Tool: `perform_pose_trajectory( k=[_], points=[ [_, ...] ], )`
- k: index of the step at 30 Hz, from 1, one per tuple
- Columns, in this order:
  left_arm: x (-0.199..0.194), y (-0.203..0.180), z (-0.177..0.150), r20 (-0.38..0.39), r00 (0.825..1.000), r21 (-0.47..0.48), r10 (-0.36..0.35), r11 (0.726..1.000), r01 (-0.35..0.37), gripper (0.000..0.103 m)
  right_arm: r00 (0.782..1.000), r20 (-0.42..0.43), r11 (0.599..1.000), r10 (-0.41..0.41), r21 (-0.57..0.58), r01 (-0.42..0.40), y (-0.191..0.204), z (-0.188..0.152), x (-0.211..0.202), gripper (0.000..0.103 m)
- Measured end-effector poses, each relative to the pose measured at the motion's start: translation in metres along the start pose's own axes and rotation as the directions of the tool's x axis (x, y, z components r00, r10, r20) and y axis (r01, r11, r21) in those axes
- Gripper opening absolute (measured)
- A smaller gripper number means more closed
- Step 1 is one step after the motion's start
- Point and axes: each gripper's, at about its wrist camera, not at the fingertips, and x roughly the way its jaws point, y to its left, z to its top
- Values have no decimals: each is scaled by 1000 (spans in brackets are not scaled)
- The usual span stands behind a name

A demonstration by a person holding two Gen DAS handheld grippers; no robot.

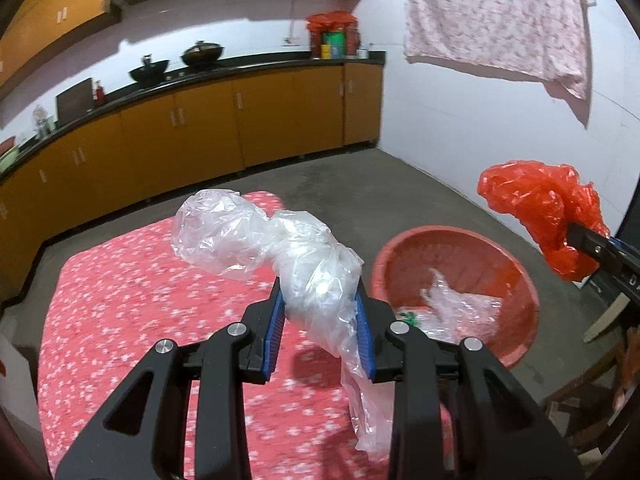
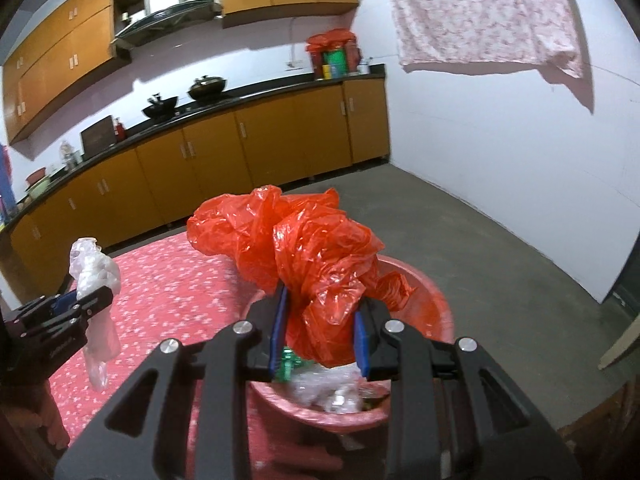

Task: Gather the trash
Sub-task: 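Carry the white bag and red bag over the orange basket with both tools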

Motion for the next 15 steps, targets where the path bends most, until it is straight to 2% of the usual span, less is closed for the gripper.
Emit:
perform_pose_trajectory(
  k=[9, 15],
  points=[
    [15, -33, 0, -24, 998, 33, -61, 998, 62, 32, 998, -17, 998, -54, 33, 55, -34, -4, 7, 28],
    [26, -47, 3, -28, 989, 24, -144, 989, 145, 32, 997, -26, 996, -68, 58, 69, -45, -9, 14, 28]
  ],
)
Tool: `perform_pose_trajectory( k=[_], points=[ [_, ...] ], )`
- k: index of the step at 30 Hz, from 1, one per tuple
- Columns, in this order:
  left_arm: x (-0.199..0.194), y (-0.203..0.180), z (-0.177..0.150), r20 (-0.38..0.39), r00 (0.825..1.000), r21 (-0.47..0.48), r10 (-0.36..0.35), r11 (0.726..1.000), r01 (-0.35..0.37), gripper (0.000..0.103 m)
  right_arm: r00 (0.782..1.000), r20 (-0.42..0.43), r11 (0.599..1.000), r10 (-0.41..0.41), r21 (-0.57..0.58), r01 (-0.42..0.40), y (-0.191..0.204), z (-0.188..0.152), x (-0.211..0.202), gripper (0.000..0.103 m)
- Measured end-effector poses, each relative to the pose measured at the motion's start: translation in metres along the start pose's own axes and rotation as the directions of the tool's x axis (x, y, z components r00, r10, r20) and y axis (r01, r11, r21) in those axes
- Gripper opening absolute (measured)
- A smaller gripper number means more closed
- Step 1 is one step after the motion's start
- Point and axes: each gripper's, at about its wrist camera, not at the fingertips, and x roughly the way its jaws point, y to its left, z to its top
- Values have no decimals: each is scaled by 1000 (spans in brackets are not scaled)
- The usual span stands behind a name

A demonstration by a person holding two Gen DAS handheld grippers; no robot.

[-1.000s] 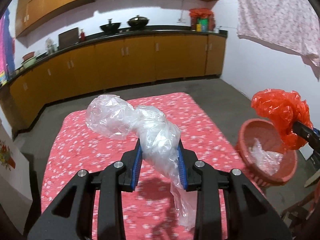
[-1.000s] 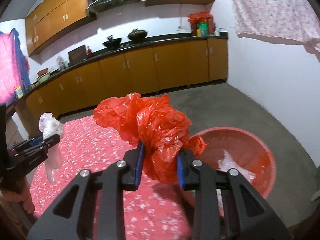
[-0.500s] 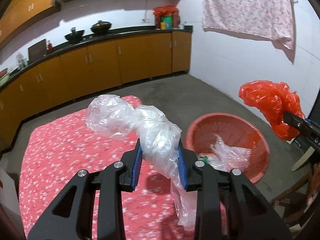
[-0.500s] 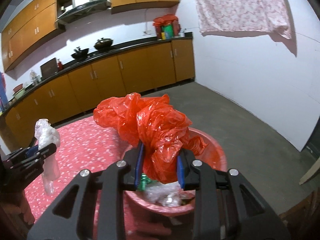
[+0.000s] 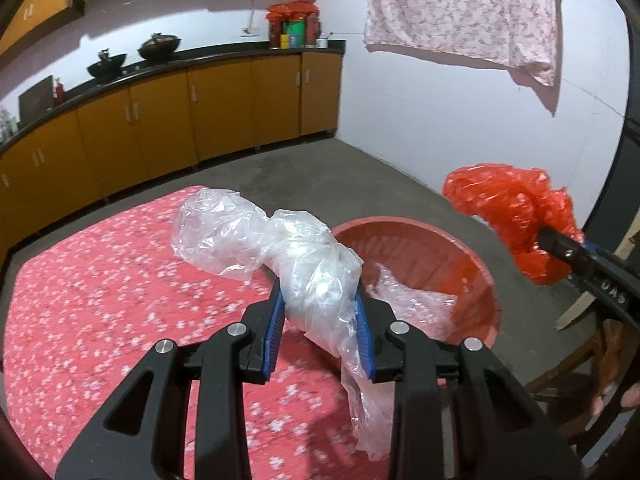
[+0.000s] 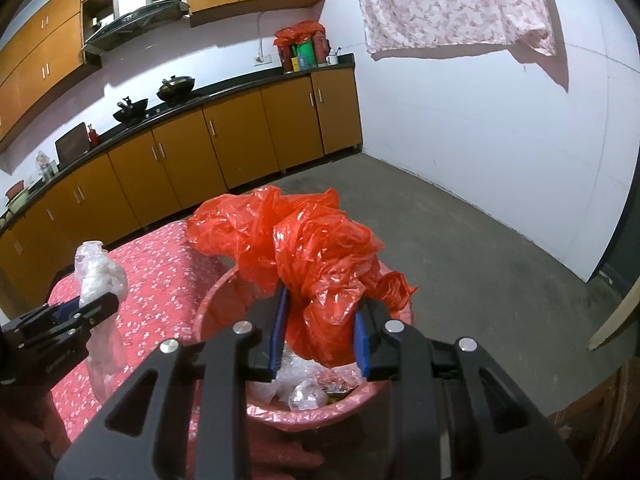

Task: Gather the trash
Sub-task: 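Carry the white bag and red bag over the orange basket with both tools, then open both tools to drop the white and red bags into the basket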

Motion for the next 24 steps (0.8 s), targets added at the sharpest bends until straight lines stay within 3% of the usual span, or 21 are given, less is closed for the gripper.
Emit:
perform_pose_trajectory(
  k=[9, 24],
  points=[
    [32, -26, 4, -14, 995, 30, -95, 995, 96, 32, 1000, -18, 999, -9, 51, 10, -11, 2, 23, 28],
    [76, -40, 2, -63, 989, 48, -131, 990, 134, 32, 999, -50, 995, -9, 103, 14, -13, -1, 61, 28]
  ],
)
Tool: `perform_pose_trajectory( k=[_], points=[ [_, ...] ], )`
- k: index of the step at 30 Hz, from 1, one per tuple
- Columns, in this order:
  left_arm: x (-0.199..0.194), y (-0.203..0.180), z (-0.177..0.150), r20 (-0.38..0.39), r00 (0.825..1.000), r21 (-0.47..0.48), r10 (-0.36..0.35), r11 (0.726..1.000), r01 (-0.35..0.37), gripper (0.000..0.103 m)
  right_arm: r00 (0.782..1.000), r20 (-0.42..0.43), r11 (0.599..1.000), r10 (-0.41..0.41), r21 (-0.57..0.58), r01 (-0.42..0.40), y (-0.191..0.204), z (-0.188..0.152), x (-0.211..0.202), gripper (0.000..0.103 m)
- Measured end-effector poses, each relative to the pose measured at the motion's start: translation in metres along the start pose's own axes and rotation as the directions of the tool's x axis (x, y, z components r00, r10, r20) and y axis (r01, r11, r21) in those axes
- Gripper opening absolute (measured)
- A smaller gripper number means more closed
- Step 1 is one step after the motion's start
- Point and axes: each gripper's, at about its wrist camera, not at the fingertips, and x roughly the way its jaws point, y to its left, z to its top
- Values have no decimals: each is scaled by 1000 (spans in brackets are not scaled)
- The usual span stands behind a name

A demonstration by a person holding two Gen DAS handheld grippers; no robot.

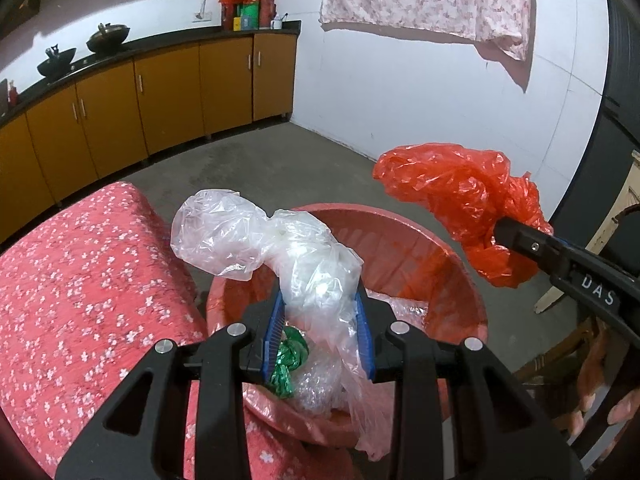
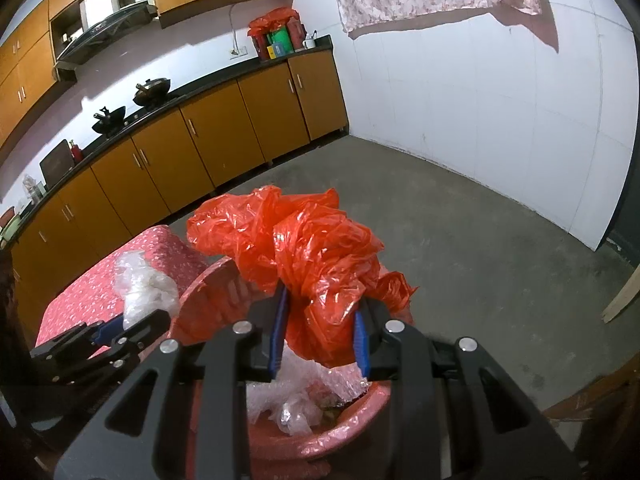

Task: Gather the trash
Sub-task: 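Open both tools to drop the white and red bags into the basket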

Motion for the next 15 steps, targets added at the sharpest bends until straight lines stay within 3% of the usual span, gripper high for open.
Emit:
perform_pose_trajectory(
  k=[6, 15],
  points=[
    [14, 1, 5, -14, 1000, -3, -5, 1000, 5, 33, 1000, -6, 1000, 14, 11, -14, 2, -2, 11, 30],
    [23, 11, 2, -30, 1000, -45, -2, 999, 1, 51, 999, 1, 999, 48, 25, -48, 3, -5, 16, 47]
  ],
)
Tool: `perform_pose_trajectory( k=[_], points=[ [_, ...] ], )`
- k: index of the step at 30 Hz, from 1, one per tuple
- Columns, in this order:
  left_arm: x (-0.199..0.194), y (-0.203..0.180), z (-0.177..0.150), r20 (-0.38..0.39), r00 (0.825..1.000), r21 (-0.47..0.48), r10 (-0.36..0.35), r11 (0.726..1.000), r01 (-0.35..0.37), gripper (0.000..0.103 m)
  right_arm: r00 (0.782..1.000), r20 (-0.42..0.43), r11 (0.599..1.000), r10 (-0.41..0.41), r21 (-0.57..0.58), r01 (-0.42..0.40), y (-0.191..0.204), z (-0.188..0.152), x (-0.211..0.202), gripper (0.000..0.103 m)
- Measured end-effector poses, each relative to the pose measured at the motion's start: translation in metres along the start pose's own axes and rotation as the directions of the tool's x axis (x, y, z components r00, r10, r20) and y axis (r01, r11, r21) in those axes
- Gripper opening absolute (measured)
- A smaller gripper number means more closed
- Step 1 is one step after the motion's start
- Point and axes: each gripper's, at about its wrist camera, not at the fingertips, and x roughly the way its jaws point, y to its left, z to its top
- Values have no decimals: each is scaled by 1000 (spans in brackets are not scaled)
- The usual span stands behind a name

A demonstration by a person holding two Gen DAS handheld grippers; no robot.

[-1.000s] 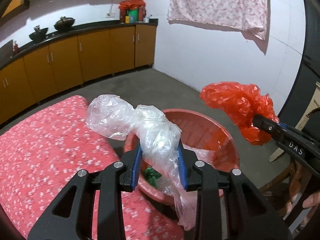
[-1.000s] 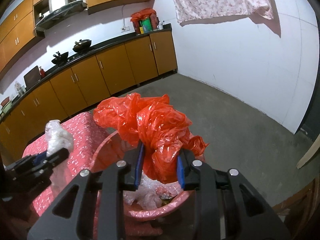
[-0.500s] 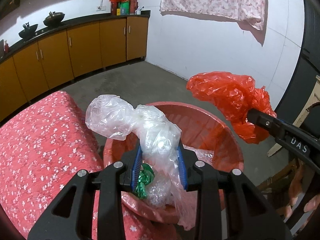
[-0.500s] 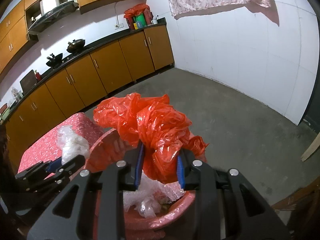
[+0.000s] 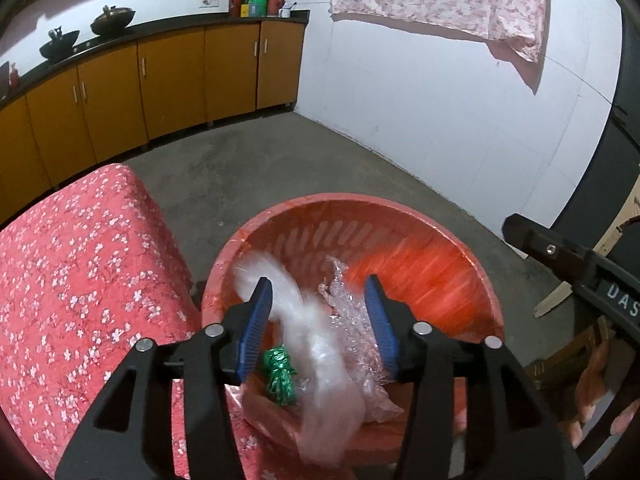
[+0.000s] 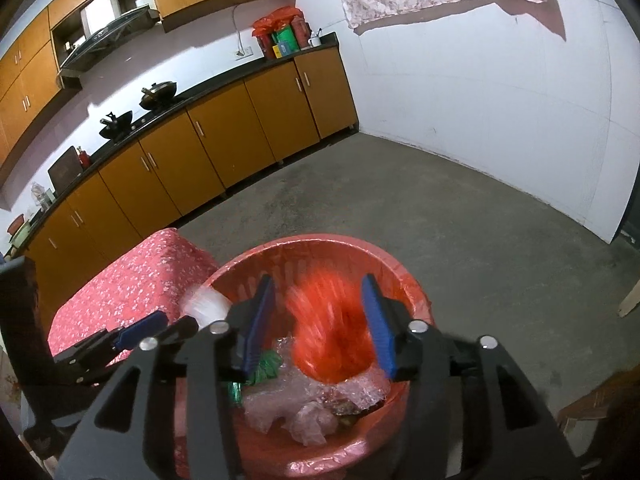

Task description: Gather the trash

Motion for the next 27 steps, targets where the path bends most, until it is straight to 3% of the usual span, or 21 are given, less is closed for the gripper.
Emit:
perform_pose_trajectory(
  k=[5, 7, 8, 10, 14, 17, 23, 27],
  points=[
    [-8, 10, -1, 5, 1000, -20, -15, 1000, 15, 54, 999, 17, 999, -41, 4, 41, -6, -3, -7, 55],
    [-13, 16, -2, 12, 1000, -31, -2, 1000, 3, 55, 997, 42, 997, -72, -6, 72, -7, -6, -14, 65],
    [-18, 19, -3, 19, 1000, -38, 3, 999, -3, 59, 995, 57, 996, -86, -12, 87, -8, -6, -17, 68],
    [-30, 24, -6, 44, 999, -45, 28, 999, -26, 68, 989, 96, 993, -111, -18, 113, -8, -8, -27, 86],
    [-68, 32, -15, 119, 989, -29, 86, 996, -83, 82, 985, 140, 993, -105, -40, 111, 0, -8, -52, 97],
    [-105, 39, -24, 192, 971, -26, 141, 990, -139, 97, 979, 185, 991, -85, -83, 102, 16, -12, -76, 99],
    [-180, 53, -52, 304, 918, -48, 256, 966, -253, 101, 953, 294, 974, -72, -184, 130, 52, -31, -131, 99],
    [-217, 55, -74, 344, 882, -55, 322, 945, -323, 101, 949, 312, 967, -39, -229, 115, 74, -51, -163, 99]
  ],
)
